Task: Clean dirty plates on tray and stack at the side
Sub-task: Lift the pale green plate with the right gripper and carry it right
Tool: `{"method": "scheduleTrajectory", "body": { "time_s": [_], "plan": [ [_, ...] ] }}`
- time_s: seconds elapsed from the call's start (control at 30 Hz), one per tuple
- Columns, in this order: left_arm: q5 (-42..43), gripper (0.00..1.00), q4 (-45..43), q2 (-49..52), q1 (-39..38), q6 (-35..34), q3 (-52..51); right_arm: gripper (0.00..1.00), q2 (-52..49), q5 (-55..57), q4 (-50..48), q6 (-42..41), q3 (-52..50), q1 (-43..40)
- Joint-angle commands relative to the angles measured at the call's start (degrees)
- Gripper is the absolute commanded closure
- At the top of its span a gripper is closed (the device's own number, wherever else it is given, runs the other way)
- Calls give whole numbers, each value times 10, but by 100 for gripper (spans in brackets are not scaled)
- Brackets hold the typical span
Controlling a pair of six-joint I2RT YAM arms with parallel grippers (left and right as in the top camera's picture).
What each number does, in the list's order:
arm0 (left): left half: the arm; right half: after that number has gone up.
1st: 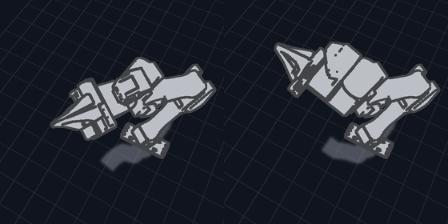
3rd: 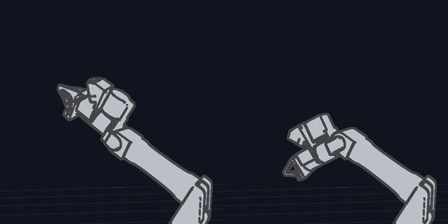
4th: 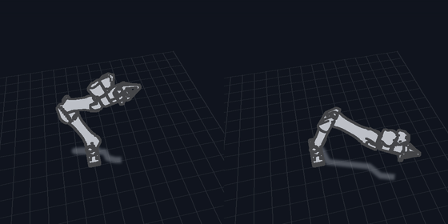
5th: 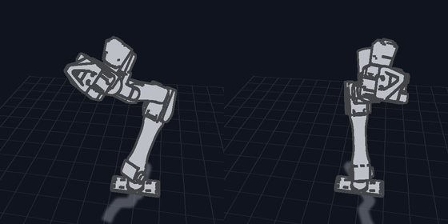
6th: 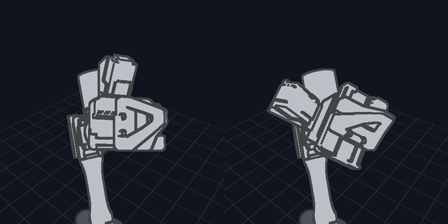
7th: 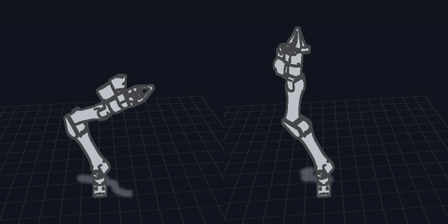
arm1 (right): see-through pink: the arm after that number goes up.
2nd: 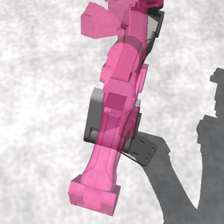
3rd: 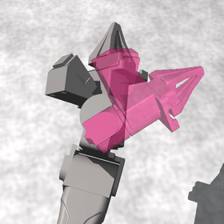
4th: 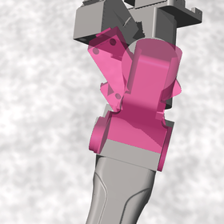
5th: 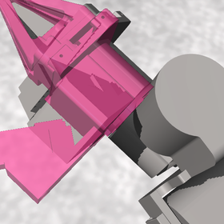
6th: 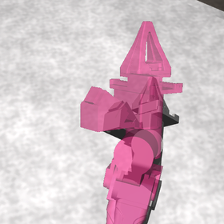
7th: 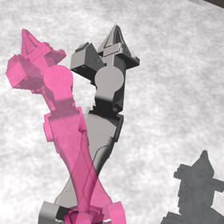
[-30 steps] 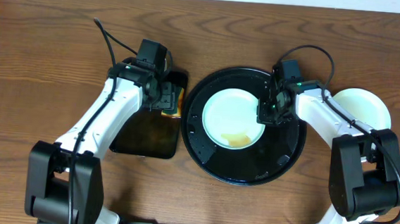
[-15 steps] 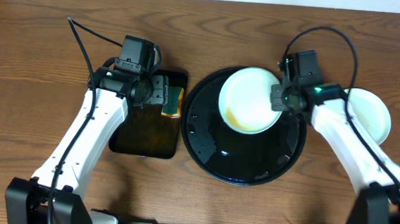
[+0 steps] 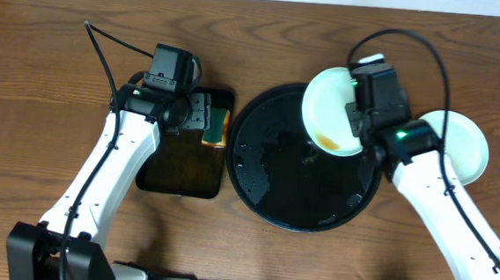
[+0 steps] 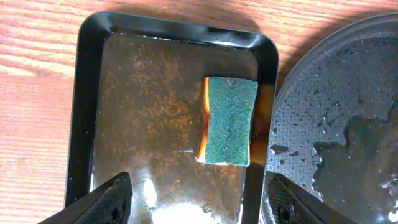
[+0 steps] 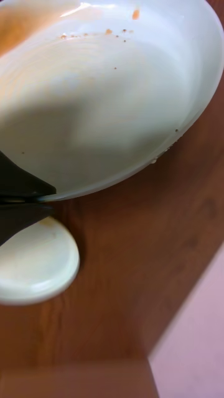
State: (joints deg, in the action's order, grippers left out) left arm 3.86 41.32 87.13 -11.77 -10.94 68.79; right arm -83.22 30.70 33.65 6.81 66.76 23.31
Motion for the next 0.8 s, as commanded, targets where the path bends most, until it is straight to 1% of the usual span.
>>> {"method": "scheduleTrajectory", "body": {
  "time_s": [0.0,0.2,0.37,0.77],
  "plan": [
    [-9,29,0,-3,2,-7,-3,99,8,134,-9,43,0,44],
    [-9,29,-2,-3,2,-7,-3,99,8,245,-36,78,0,119],
    [-9,29,-2,-3,2,-7,-3,99,8,292,-53,102,0,158],
    [-9,29,-2,-3,2,-7,-3,99,8,308,-71,110,0,167]
  ]
}}
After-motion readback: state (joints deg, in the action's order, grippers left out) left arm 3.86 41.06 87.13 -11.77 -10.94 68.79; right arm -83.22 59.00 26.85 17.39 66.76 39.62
